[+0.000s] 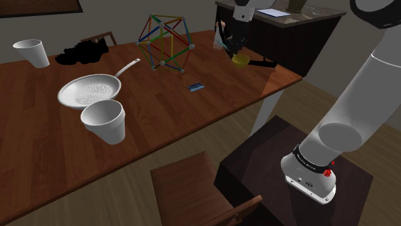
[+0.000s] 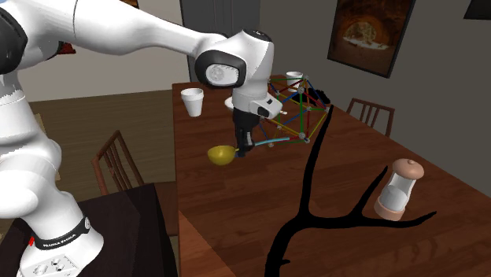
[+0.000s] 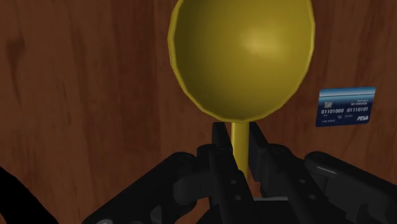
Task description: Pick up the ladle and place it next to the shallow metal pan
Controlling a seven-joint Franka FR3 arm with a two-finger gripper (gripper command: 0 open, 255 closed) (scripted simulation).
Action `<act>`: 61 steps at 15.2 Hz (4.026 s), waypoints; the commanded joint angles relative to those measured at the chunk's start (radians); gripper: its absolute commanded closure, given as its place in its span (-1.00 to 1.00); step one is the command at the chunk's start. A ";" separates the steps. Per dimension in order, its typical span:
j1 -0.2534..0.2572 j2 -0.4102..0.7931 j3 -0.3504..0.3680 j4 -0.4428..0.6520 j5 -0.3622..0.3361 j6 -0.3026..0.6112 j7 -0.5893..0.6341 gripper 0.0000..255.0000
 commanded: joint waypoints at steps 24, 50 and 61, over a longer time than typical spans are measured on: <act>0.304 0.094 0.261 0.108 0.013 0.082 0.556 1.00; 0.614 0.715 0.363 0.983 -0.091 -0.105 0.984 1.00; 0.608 0.706 0.362 0.819 -0.086 0.048 0.965 1.00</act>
